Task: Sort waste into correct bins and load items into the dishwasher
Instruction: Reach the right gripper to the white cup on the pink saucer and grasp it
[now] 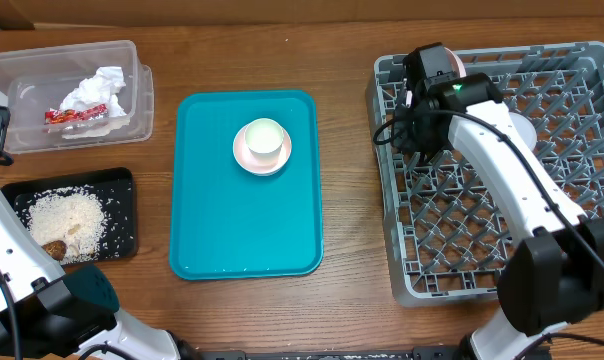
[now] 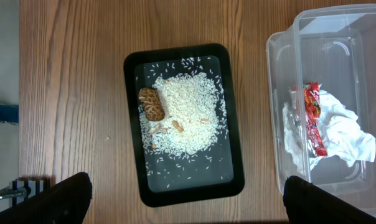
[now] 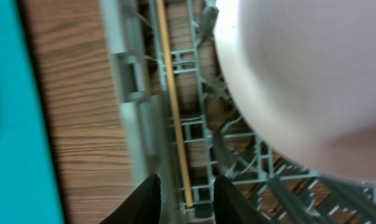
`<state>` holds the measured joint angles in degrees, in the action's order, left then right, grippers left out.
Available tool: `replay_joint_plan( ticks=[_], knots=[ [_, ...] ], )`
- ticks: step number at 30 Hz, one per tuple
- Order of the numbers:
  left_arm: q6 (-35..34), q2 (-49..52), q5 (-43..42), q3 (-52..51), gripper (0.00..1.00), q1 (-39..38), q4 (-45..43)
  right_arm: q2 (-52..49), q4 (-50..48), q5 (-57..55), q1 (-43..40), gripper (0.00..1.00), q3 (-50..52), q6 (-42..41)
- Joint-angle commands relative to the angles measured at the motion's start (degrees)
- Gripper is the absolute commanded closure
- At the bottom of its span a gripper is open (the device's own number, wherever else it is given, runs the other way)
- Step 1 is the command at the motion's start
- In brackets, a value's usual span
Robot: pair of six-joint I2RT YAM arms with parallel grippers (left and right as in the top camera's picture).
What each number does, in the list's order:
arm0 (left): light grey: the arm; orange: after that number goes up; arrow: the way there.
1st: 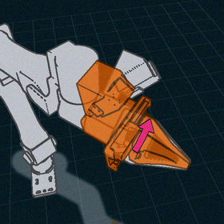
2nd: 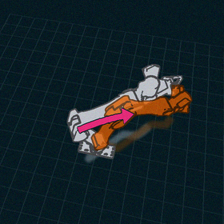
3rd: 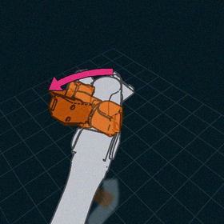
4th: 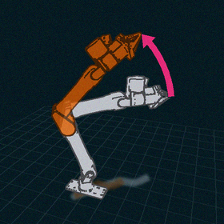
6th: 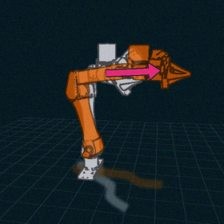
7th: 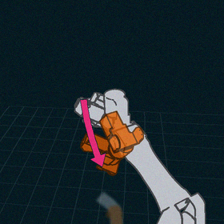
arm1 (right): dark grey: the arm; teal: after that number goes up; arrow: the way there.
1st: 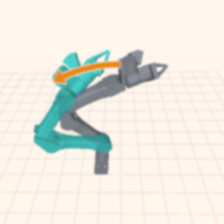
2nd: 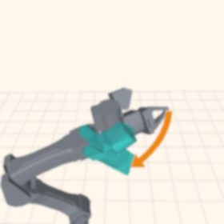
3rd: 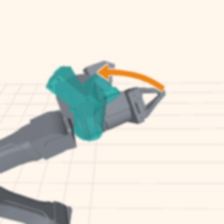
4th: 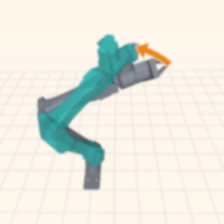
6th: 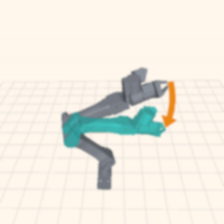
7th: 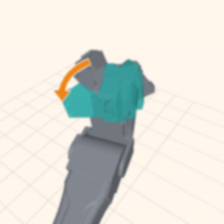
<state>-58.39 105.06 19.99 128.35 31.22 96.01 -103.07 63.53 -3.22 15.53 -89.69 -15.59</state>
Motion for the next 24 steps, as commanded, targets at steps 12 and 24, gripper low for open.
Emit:
replay_joint_plan(
  ticks=[12,24],
  knots=[
    [-0.9,0.6,0.9,0.3,0.01,-0.2,0.0,2.1,-24.2,8.9,21.9,0.19,-5.0,-5.7],
    [-0.9,0.6,0.9,0.3,0.00,-0.2,0.0,-14.3,-37.0,-1.5,31.0,0.25,-6.1,-2.1]
  ],
)
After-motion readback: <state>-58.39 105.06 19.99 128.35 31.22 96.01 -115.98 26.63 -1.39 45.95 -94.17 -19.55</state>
